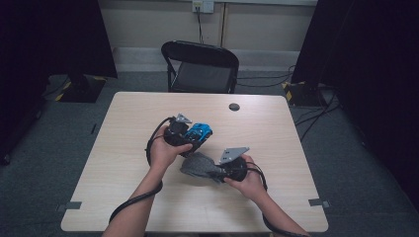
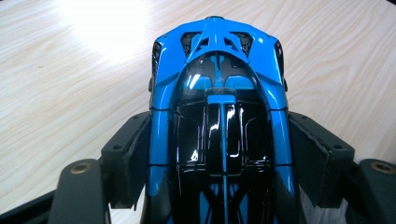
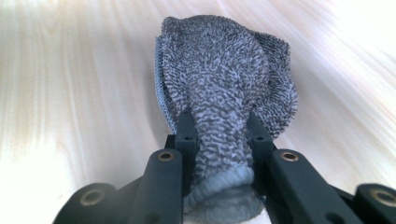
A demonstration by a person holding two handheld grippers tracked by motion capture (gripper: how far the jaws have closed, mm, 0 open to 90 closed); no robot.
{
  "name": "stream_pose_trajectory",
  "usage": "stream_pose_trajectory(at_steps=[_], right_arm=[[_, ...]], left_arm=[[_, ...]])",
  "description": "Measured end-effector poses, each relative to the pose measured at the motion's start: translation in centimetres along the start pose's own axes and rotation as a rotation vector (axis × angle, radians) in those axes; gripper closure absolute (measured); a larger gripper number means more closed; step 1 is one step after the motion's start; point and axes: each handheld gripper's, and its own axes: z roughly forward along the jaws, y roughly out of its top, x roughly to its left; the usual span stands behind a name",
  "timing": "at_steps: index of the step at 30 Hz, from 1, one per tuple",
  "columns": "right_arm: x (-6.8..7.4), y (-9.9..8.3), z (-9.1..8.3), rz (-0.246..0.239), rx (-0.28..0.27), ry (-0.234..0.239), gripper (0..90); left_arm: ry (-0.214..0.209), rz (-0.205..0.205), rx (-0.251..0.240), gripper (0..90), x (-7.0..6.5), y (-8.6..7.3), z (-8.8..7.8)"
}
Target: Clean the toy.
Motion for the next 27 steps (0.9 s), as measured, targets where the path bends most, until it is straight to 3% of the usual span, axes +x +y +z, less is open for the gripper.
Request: stream_pose_trajectory(at_steps=[7,18,27], right_arm=[[-1.9,-1.0,-1.8,0.048,-0.002,-0.065,73.3],[-4.8,-2.3,-4.8,0.144,-0.028,-0.176,73.1],[-6.2,-3.3,-6.3,0.188,-0.032,-0.243,72.9]], left_arm=[[0.025,-0.01,0.011,28.4,1.0,-1.6,-0.9],[0.032,-0.012,0.03,28.4,1.7,-3.6,-1.7],[0.058,-0.028,0.062,28.4,3.1,-5.5,-1.9]])
